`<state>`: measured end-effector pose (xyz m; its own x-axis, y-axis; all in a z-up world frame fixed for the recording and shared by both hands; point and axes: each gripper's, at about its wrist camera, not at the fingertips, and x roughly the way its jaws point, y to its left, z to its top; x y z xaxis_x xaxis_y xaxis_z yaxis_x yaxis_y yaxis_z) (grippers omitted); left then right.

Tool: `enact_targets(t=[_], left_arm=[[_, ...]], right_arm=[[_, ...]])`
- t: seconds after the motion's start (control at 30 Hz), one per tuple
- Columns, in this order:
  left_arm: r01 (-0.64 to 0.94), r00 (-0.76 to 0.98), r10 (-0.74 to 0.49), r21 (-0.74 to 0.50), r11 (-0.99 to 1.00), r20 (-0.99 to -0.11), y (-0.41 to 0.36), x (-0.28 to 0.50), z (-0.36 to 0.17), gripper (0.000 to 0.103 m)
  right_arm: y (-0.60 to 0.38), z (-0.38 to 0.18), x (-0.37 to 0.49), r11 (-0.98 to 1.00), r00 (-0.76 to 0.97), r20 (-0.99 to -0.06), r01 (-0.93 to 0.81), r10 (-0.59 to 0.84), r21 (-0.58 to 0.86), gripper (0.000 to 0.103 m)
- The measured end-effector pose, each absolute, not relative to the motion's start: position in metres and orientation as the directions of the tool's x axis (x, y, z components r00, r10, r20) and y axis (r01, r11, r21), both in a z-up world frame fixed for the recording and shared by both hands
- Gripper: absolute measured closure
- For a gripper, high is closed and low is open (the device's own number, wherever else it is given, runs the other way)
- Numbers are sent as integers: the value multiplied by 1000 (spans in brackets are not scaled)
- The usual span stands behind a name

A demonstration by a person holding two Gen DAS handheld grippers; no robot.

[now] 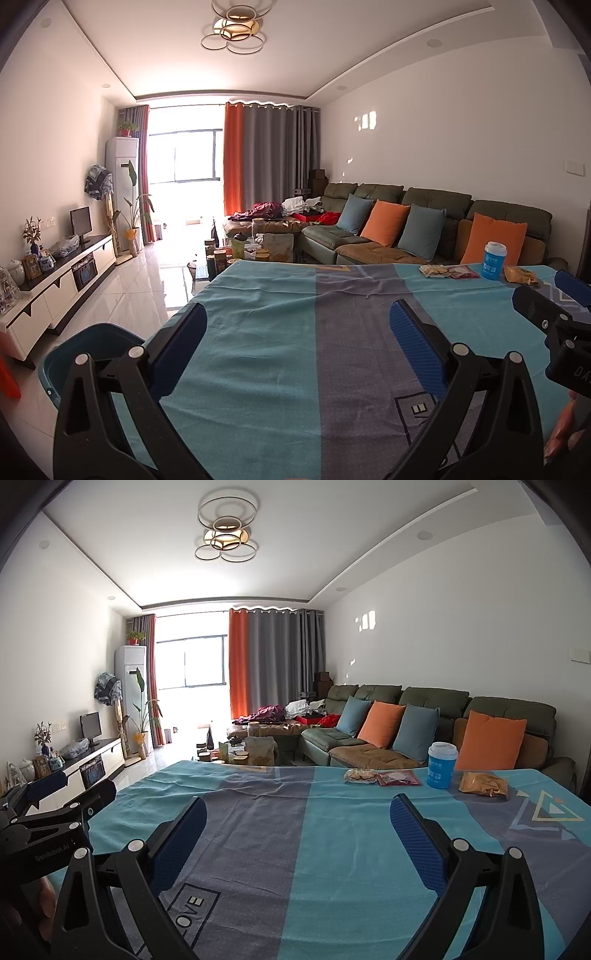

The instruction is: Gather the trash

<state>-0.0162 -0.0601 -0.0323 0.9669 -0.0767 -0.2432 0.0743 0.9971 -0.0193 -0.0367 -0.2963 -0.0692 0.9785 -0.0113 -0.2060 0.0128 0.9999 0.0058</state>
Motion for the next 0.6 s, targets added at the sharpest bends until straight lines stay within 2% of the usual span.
enact_targets(t=[0.6], left_arm=[[68, 969, -70, -17, 998, -239, -63, -14, -31, 6]], right_arm=[[-297, -68, -39, 1000, 980, -200, 14, -11, 10, 7]])
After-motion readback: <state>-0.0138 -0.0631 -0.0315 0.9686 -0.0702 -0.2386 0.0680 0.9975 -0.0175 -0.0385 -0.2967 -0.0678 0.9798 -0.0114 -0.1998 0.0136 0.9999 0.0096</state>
